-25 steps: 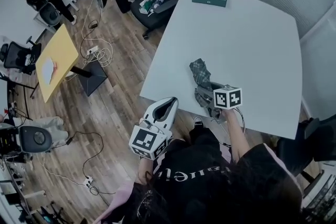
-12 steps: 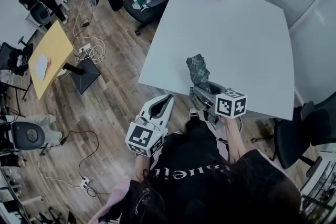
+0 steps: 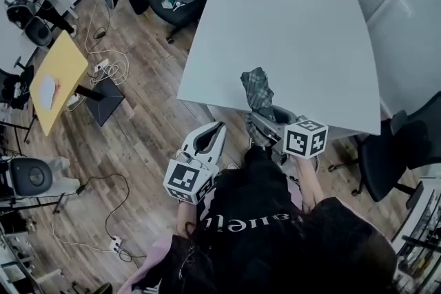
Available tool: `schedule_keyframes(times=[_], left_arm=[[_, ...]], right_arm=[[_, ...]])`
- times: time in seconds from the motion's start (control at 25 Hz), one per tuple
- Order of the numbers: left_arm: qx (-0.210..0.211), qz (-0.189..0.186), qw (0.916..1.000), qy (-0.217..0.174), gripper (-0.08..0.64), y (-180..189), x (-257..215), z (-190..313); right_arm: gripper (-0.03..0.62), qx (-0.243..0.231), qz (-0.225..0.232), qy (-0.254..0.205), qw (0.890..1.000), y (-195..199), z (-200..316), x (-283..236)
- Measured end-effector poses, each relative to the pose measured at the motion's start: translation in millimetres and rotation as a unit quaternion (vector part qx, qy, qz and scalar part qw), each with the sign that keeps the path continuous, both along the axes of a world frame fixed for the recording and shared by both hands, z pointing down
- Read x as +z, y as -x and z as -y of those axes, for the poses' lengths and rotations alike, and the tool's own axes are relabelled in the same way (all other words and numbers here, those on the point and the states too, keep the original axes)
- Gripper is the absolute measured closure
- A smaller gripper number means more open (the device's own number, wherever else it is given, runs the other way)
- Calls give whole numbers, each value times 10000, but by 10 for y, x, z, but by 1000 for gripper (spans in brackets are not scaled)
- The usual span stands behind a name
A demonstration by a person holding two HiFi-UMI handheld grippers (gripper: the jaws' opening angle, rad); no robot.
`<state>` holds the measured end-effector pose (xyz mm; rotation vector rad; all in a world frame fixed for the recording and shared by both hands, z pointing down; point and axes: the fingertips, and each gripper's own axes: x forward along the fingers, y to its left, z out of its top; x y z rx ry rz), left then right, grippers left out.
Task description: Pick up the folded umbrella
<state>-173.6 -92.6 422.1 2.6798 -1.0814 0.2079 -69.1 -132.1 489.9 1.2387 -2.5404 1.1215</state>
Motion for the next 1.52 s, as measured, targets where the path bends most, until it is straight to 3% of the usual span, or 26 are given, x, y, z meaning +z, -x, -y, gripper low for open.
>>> schedule_keyframes(times=[0.32,1.52], left_arm=[[206,-56,9998,66,534,-96,33,-51],[767,86,9970,24,534,-1197,-91,84]], right_arm=[[356,257,-10,-43,9997,-131,-143,-101],[356,903,392,48,9951,-1180,-268,-228]])
